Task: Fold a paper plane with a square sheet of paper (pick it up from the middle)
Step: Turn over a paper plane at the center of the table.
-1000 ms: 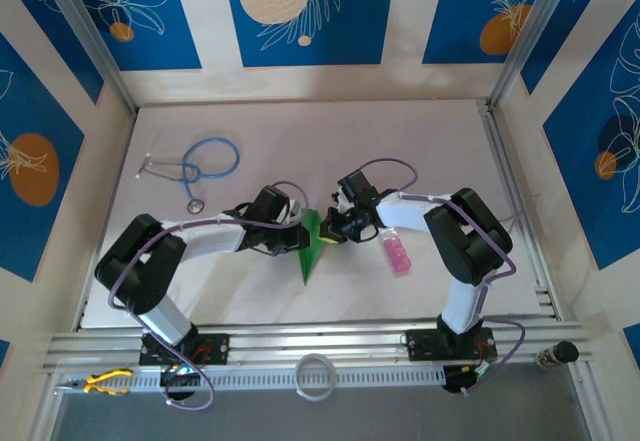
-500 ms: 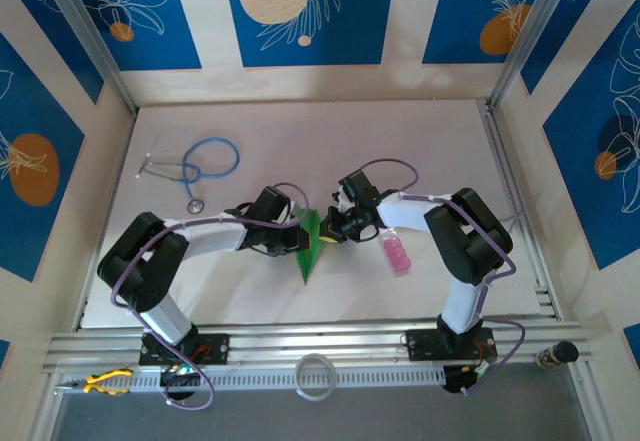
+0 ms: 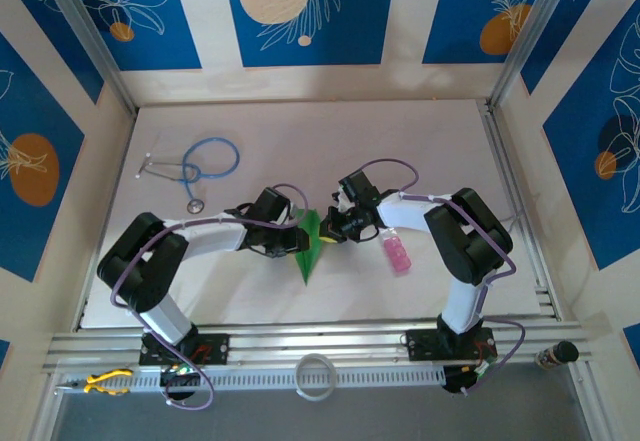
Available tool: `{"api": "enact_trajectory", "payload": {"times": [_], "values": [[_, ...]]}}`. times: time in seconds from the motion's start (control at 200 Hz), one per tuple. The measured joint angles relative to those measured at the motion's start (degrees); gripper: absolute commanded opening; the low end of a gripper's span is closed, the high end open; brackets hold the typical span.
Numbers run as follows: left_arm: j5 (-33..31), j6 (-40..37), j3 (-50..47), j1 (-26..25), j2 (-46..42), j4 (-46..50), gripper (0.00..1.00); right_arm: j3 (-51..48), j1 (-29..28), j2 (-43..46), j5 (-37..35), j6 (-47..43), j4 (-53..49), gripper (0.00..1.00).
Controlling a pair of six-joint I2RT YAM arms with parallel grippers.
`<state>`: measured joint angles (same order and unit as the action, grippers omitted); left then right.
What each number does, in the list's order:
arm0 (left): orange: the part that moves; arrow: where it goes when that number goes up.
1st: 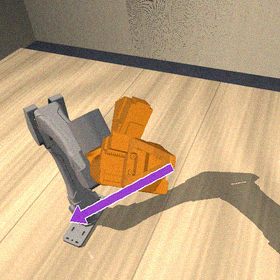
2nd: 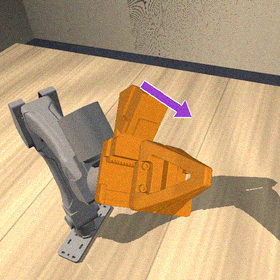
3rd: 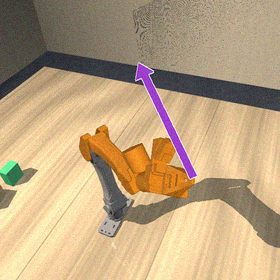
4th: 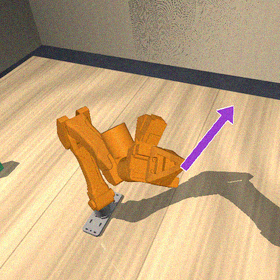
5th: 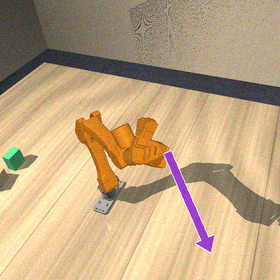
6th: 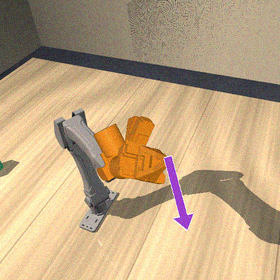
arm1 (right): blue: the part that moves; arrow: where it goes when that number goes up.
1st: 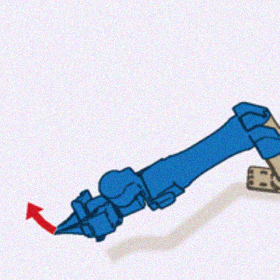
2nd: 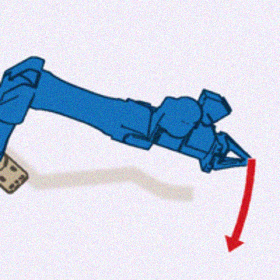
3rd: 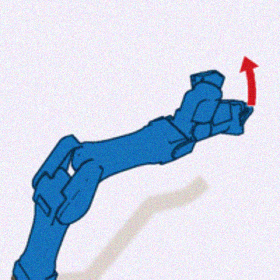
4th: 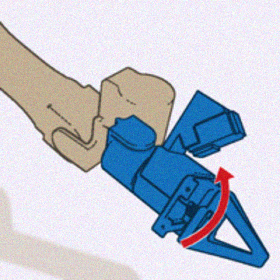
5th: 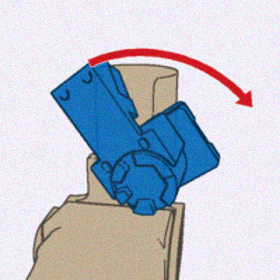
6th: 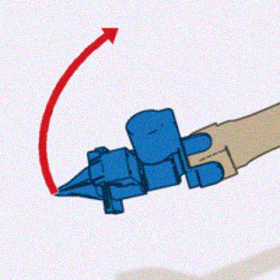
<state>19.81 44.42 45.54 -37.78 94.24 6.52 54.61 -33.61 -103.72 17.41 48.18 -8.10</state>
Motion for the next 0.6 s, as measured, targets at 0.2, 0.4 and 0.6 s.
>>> {"api": "enact_trajectory", "payload": {"times": [0.2,0.4,0.6], "values": [[-0.48,-0.07,0.07,0.00,-0.22,0.55,0.36,0.00,0.00,0.00,0.02,0.00,0.00,0.06],[-0.85,-0.74,0.07,0.00,-0.55,1.42,0.30,0.00,0.00,0.00,0.20,0.07,0.00,0.06],[-0.81,-1.09,0.24,0.00,-0.81,1.97,0.23,0.00,0.00,0.00,0.22,0.17,0.00,0.06]]}}
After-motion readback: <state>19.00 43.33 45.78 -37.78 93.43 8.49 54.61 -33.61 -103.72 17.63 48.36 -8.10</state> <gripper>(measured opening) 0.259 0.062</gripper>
